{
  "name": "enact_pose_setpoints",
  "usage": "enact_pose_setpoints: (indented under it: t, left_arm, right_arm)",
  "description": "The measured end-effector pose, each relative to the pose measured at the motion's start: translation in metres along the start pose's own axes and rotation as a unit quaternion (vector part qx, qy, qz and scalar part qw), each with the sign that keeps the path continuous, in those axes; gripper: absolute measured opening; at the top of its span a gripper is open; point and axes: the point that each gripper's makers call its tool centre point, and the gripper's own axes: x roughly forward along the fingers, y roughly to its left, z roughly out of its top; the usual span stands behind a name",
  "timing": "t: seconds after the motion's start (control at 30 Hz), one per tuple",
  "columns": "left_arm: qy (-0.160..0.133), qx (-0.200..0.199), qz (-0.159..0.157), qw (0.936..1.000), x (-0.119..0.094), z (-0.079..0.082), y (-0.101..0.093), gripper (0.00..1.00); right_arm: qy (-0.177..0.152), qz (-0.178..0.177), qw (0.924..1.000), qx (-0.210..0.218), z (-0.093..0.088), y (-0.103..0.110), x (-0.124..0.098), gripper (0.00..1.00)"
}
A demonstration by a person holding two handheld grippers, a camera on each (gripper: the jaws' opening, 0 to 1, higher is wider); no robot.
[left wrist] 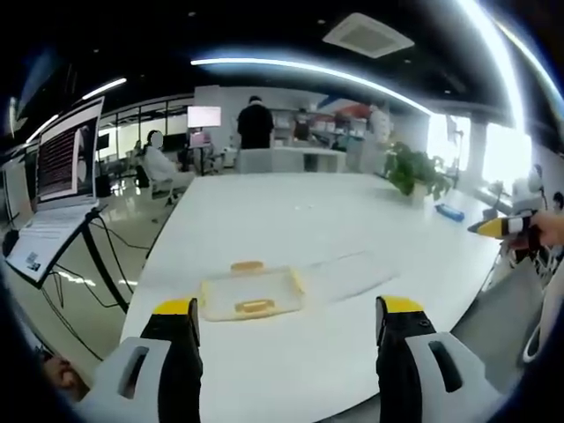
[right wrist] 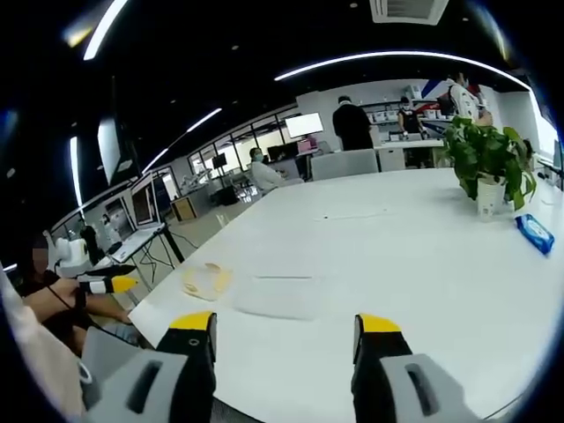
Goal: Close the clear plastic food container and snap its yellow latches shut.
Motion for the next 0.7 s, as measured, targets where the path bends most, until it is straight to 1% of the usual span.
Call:
enact_pose_setpoints:
  t: [0.5, 0.7]
  left_arm:
    - [0.006, -0.005, 0.009, 0.9999, -0.0048, -0.0051, 0.0059, 0.79]
    - [0.007, -0.006, 0.014, 0.9999, -0.0065, -0.0057, 0.0086, 0.78]
  right_arm:
    - [0.01, 0.01, 0.9999, -0.005, -0.003, 0.0041, 0.0041, 0.61]
    - [0.007, 0.01, 0.9999, 0.001, -0.0026, 0.0037, 0.006, 0.61]
